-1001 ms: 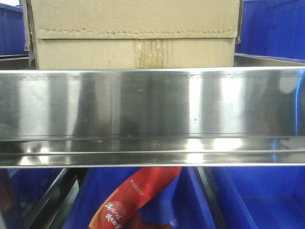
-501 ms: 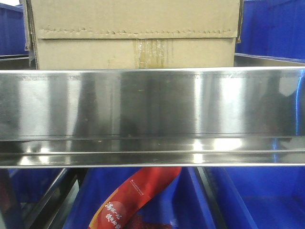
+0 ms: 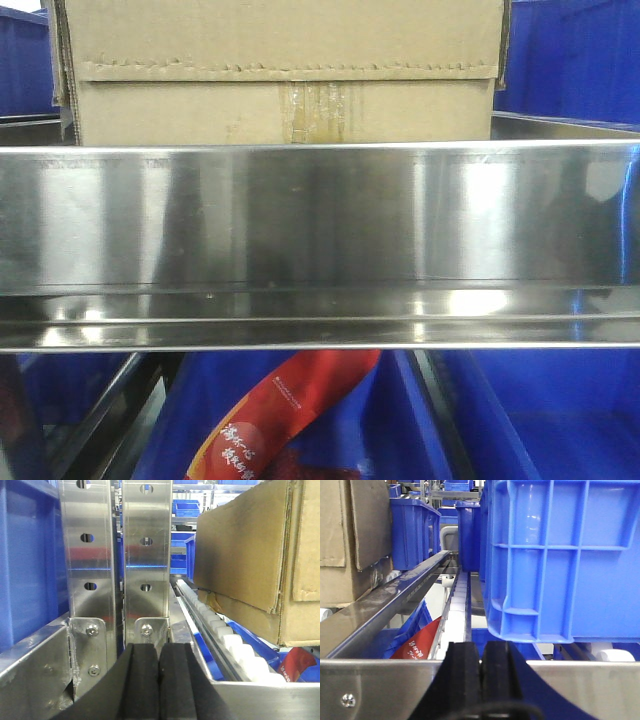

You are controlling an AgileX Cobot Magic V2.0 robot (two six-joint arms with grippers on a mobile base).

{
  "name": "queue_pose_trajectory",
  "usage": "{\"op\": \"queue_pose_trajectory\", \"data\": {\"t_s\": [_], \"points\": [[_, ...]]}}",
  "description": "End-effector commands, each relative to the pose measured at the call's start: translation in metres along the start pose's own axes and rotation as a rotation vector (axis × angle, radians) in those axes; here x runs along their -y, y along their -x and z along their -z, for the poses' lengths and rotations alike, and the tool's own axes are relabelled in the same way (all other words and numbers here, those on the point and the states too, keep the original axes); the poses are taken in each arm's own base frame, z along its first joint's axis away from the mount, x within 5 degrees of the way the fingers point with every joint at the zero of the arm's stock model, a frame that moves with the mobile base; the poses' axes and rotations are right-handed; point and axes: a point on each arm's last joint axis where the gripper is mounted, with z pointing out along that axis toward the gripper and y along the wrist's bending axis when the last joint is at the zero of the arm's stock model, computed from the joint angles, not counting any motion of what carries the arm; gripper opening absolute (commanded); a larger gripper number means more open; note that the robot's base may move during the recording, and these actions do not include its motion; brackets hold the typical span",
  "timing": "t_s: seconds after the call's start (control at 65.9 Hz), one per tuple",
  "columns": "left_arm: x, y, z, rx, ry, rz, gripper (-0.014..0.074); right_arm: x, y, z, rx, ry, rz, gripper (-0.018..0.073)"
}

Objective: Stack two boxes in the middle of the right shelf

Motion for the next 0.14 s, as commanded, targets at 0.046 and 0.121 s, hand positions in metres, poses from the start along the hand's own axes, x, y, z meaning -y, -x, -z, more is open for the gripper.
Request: {"op": "queue_pose_trajectory", "data": {"t_s": [0.046, 0.121], "points": [[0.0, 0.0025, 0.0005, 0.026, 0.0, 0.006, -0.0111, 0.0005, 0.0019, 0.0004, 0.029, -0.008, 0.005, -0.0163], [0.0, 0.0025, 0.0005, 0.026, 0.0, 0.006, -0.0111, 0.0005, 0.0019, 0.0004, 0.029, -0.008, 0.005, -0.0163]]}}
